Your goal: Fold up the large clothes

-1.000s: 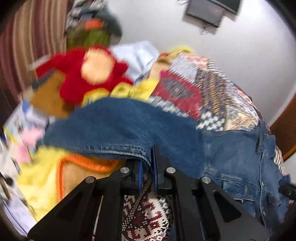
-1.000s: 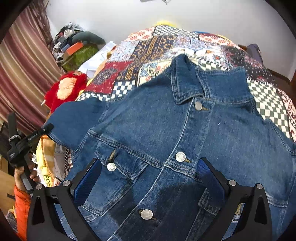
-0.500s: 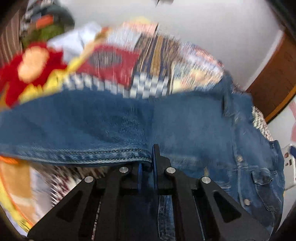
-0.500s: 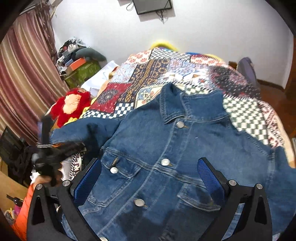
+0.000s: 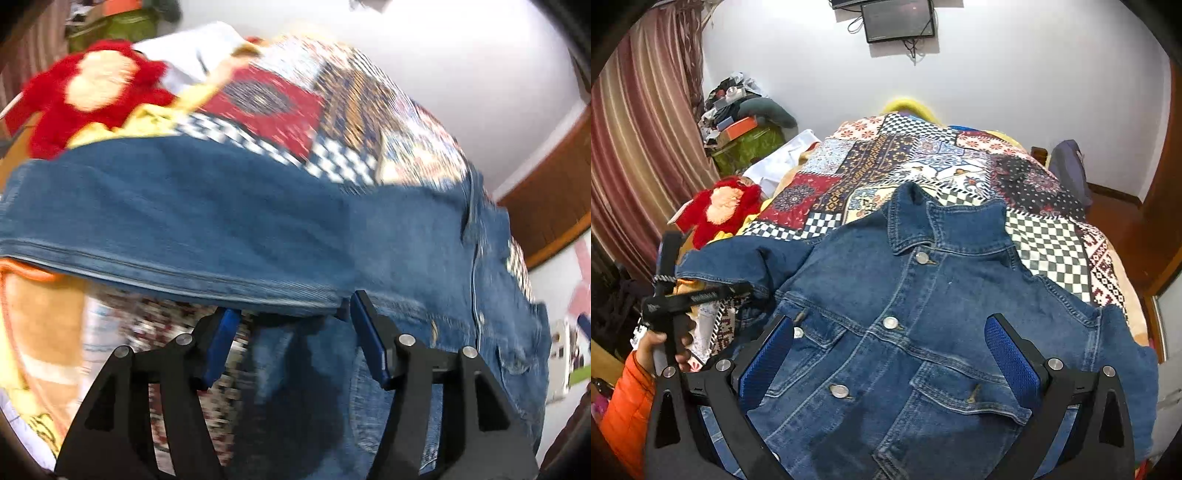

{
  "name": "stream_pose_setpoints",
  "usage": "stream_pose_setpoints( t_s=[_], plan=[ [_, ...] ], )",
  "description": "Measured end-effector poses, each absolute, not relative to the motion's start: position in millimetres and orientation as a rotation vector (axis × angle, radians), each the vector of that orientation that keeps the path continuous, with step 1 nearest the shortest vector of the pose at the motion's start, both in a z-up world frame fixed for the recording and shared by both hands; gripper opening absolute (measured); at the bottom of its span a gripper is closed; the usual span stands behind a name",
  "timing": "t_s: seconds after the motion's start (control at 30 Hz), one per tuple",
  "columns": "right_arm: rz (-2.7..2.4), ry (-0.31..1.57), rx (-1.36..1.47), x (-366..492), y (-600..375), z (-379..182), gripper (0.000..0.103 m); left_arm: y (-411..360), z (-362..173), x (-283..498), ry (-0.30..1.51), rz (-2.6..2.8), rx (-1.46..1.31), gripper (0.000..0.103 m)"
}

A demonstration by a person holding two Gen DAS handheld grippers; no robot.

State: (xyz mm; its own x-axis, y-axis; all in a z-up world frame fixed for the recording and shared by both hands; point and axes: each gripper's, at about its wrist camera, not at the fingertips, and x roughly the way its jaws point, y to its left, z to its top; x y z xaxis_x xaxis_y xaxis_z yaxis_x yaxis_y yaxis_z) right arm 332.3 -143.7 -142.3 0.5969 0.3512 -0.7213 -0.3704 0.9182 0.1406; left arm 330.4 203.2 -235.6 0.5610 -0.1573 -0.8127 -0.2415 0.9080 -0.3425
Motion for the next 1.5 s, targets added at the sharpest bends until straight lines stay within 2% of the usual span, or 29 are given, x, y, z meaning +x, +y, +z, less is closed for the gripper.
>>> stream_pose_setpoints(
  t_s=[0.27,0.3,0.37,0.43,0.67,0.87,0.97,1.1,1.33,1.4,1.5],
  plan=[
    [0.440,0.807,-0.073,330.1,-127.5,-141.9,0.103,283.3,-244.8,322.0,0.924,0.217,-0.646,0.060],
    [0.437,0.805,-0.081,330.8,-127.0,-142.3,0.103,288.9,-245.6,321.3,0.917,0.222,-0.661,0.056],
    [0.427,0.809,-0.091,332.8,-127.9,-145.2,0.103,295.2,-244.1,322.1,0.907,0.224,-0.675,0.034],
    [0.420,0.819,-0.090,335.2,-130.2,-148.0,0.103,291.1,-235.1,324.8,0.906,0.226,-0.625,0.015],
    [0.389,0.872,-0.035,349.3,-148.0,-158.6,0.103,242.0,-155.7,332.9,0.755,0.224,-0.362,0.007],
    [0.361,0.865,-0.013,351.8,-164.8,-156.1,0.103,164.1,-85.9,346.8,0.621,0.015,-0.245,0.007],
    [0.350,0.855,-0.001,351.1,-175.3,-153.4,0.103,115.6,-81.4,357.7,0.639,-0.098,-0.196,0.007],
    [0.334,0.850,0.013,349.4,-189.8,-151.2,0.103,45.5,-108.0,365.6,0.732,-0.253,-0.118,0.007],
    [0.299,0.868,0.022,344.8,-214.7,-156.4,0.103,-44.8,-202.4,359.2,1.034,-0.435,-0.036,0.008],
    [0.289,0.880,0.016,343.7,-219.9,-159.4,0.103,-57.4,-216.2,349.9,1.077,-0.431,0.005,0.011],
    [0.282,0.895,0.006,343.3,-222.3,-162.8,0.103,-55.9,-221.9,340.6,1.105,-0.434,0.004,0.035]
  ],
)
